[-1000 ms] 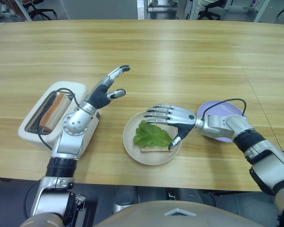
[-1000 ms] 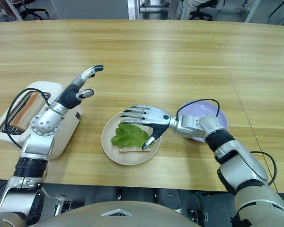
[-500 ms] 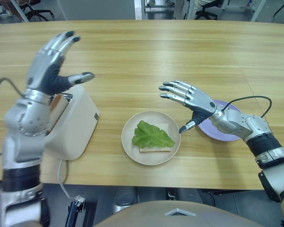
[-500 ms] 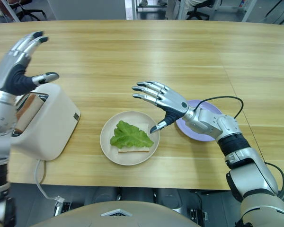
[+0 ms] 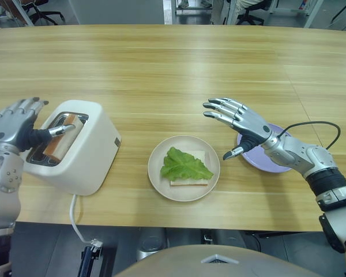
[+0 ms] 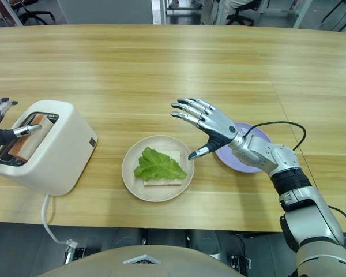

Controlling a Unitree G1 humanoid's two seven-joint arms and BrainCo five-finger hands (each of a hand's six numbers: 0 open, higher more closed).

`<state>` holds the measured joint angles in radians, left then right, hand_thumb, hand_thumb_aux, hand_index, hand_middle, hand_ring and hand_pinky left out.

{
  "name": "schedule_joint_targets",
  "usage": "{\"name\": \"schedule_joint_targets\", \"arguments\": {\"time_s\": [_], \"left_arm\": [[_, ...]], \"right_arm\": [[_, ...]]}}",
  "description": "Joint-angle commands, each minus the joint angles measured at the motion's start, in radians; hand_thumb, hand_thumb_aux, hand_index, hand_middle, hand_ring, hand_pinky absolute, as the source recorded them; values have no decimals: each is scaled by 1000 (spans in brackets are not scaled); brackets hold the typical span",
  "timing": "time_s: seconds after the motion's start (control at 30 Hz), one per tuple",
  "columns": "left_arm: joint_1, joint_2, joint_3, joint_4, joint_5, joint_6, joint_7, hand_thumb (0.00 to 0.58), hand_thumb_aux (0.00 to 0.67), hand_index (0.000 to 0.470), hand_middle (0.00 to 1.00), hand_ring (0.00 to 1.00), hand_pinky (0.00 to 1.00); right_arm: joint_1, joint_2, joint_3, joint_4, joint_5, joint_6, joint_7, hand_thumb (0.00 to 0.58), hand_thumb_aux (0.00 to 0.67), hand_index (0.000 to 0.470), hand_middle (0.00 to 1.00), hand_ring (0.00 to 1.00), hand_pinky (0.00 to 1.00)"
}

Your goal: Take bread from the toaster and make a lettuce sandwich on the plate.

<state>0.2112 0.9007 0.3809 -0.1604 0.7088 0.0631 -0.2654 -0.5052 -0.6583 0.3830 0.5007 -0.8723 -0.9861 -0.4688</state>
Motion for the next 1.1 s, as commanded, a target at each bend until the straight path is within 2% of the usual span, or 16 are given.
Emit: {"name": "schedule_joint_targets", "arguments": {"time_s": [0.03,0.3,0.33,0.37,0.4,0.47,0.5,0.53,0.57,0.6,0.63,1.1], "left_arm": [[21,6,-34,-29,-23,-19,-45,0,0,0,0,0,0],[35,-1,-41,-44,-57,-47,-75,0,0,0,0,0,0],[35,-1,-41,-46,-58,-49,-76,58,34,23,0,0,0],[36,-2,-40,-47,-60,-51,-75,278,187,128,0,0,0],[37,-2,-39,-49,-60,-52,-75,392,289,198,0,0,0],[37,-1,-39,-52,-63,-53,-76,484,397,272,0,0,0],[36,-1,-39,-53,-63,-53,-76,496,415,285,0,0,0],[36,-1,-39,-55,-65,-54,-77,524,462,317,0,0,0],[36,-3,-37,-59,-69,-56,-77,566,565,388,0,0,0],[35,-5,-35,-64,-74,-59,-77,566,565,388,0,0,0],[33,-7,-33,-67,-81,-61,-75,580,670,460,0,0,0],[-7,-10,-6,-64,-154,-82,-47,580,670,460,0,0,0]], "right_arm": [[6,1,5,6,-19,7,11,0,0,0,0,0,0],[3,4,6,21,-30,11,3,0,0,0,0,0,0],[2,5,6,24,-31,11,2,0,0,0,0,0,0],[2,5,7,26,-32,12,1,0,0,0,0,0,0],[1,6,8,29,-33,12,0,0,0,0,0,0,0],[2,6,9,32,-35,13,-2,0,0,0,0,0,0],[2,6,9,33,-35,13,-3,0,0,0,0,0,0],[2,7,9,34,-36,14,-3,0,0,0,0,0,0],[1,8,10,35,-36,15,-4,0,0,0,0,0,0],[1,8,12,37,-38,15,-6,0,0,0,0,0,0],[0,9,13,38,-42,17,-7,0,0,0,0,0,0],[-6,11,23,53,-69,27,-23,0,0,0,0,0,0]]}}
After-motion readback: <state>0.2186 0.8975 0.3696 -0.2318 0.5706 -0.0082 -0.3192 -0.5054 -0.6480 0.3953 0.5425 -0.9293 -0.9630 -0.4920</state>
